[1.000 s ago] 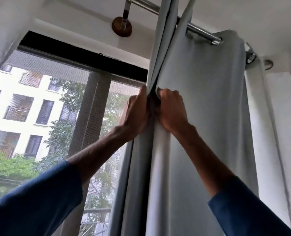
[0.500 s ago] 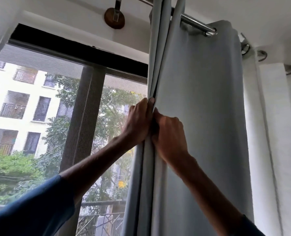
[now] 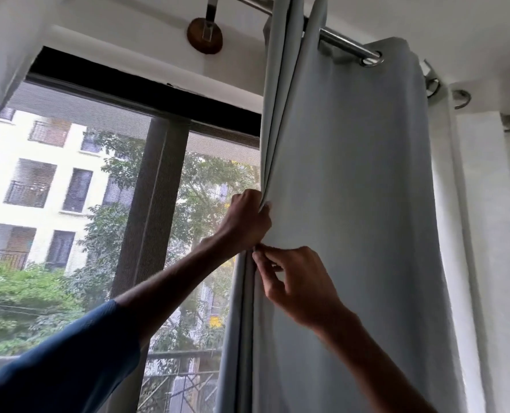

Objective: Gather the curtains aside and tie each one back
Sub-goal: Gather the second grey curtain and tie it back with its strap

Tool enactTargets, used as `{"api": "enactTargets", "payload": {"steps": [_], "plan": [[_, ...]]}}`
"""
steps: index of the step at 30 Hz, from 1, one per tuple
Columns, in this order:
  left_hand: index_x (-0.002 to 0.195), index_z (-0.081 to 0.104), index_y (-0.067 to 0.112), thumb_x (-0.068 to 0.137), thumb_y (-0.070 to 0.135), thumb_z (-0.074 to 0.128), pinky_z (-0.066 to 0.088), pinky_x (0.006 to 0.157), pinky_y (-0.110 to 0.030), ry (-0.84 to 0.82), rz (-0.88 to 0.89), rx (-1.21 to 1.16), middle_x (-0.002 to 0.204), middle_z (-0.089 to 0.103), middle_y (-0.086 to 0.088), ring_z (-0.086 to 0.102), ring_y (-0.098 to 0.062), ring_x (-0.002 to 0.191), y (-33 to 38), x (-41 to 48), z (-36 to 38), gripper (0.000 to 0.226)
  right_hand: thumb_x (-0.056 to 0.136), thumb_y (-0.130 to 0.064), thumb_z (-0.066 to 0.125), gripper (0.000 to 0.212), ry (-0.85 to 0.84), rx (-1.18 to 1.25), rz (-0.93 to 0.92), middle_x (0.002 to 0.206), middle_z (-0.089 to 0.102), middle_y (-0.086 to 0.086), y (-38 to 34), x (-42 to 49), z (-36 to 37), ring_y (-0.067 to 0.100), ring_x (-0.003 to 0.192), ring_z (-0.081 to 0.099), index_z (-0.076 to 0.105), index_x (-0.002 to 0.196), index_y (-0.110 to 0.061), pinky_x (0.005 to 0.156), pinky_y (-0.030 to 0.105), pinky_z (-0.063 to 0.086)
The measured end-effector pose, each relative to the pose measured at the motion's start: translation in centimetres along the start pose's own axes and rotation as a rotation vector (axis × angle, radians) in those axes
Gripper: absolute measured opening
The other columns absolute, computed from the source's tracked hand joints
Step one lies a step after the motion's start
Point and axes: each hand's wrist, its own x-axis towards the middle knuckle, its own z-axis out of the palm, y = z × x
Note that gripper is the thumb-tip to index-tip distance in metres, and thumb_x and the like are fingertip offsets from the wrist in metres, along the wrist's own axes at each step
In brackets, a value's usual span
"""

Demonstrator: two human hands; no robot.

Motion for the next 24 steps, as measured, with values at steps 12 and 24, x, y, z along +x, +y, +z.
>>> {"api": "enactTargets", "payload": {"steps": [12,24], "plan": [[0.059,0.028,0.019,0.098,0.016,0.053,0.018,0.052,-0.032,0.047,0.087,0.009,0.059,0.033,0.001,0.030,-0.010,0.058,-1.5,0.5,0.9,0.047,0.075,-0.052,0.083,0.098,0.567,-0.169,0.677,0.154,0.040,0.019,14.3,3.0,-7.1,0.036,0.143,0.038,0.040,0.148,-0.004,0.117,0.048,0.033],[0.056,0.027,0.021,0.097,0.013,0.056,0.018,0.048,-0.027,0.075,0.172,0.029,0.054,0.031,0.003,0.031,-0.008,0.052,-2.1,0.9,1.3,0.051,0.100,-0.025,0.058,0.027,0.365,-0.305,0.664,0.110,0.067,0.027,13.7,4.5,-6.3,0.049,0.104,0.062,0.071,0.104,-0.001,0.087,0.047,0.049]]}}
